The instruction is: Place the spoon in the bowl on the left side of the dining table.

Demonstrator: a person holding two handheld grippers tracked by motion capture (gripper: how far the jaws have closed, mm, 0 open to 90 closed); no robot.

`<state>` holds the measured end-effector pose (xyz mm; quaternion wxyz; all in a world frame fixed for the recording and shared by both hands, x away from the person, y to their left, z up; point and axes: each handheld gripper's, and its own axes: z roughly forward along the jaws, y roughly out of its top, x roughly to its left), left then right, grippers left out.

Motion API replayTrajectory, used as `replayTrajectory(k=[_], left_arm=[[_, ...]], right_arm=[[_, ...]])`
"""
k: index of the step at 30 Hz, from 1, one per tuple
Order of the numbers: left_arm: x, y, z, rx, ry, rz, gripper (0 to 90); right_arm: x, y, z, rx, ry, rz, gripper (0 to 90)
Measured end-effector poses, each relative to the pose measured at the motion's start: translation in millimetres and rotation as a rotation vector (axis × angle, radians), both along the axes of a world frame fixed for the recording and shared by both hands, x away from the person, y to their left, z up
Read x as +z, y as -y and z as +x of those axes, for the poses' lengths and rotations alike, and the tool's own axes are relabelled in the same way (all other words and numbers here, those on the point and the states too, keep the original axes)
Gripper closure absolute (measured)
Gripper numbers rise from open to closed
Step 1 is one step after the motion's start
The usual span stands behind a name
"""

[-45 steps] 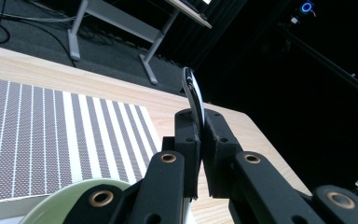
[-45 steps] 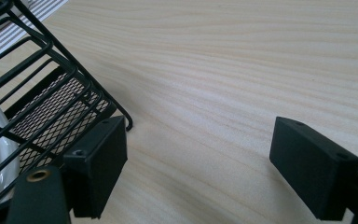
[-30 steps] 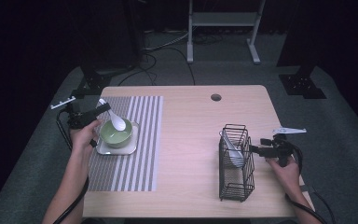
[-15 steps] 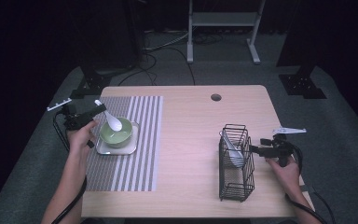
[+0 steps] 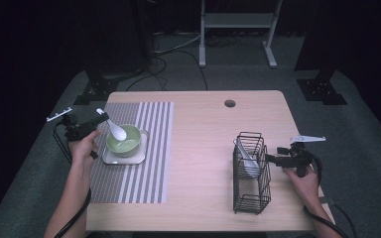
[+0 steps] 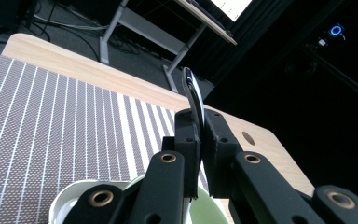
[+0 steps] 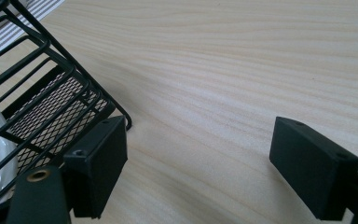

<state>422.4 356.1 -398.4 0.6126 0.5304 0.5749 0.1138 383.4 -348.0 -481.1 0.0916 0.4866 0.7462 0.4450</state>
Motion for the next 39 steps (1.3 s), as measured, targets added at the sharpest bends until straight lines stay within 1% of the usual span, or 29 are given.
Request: replayTrajectory(k=[3,9,13,18,28,38,39], left_arm=[[-1.7,-1.2,-0.1,0.004,-0.003,0.007,85.2],[-5.4,-3.9,-0.2,0.014,-0.006,0.0,85.2],[-8.6,-4.7,-0.6,0.022,-0.008,0.005,85.2],[-13.2,-6.7,-1.1,0.034,-0.017,0.0,85.2],[-23.5,-8.5,-2.2,0.036,-0.028,0.006,85.2],[-30.8,-9.6,-2.4,0.046,-0.038,-0.008,85.2],[-31.5,-10.1,-2.4,0.045,-0.04,-0.004,85.2]], right_arm=[[0.0,0.0,0.0,0.0,0.0,0.0,17.8],[-0.1,-0.4,0.1,0.002,0.001,-0.003,17.8],[0.0,-0.3,0.0,0.002,0.001,-0.003,17.8],[-0.1,-0.3,0.1,0.003,0.001,-0.002,17.8],[-0.2,-0.6,0.2,0.003,-0.001,-0.003,17.8],[-0.2,-0.7,0.1,0.003,-0.003,-0.004,17.8],[-0.2,-0.7,0.2,0.003,-0.003,-0.004,17.8]])
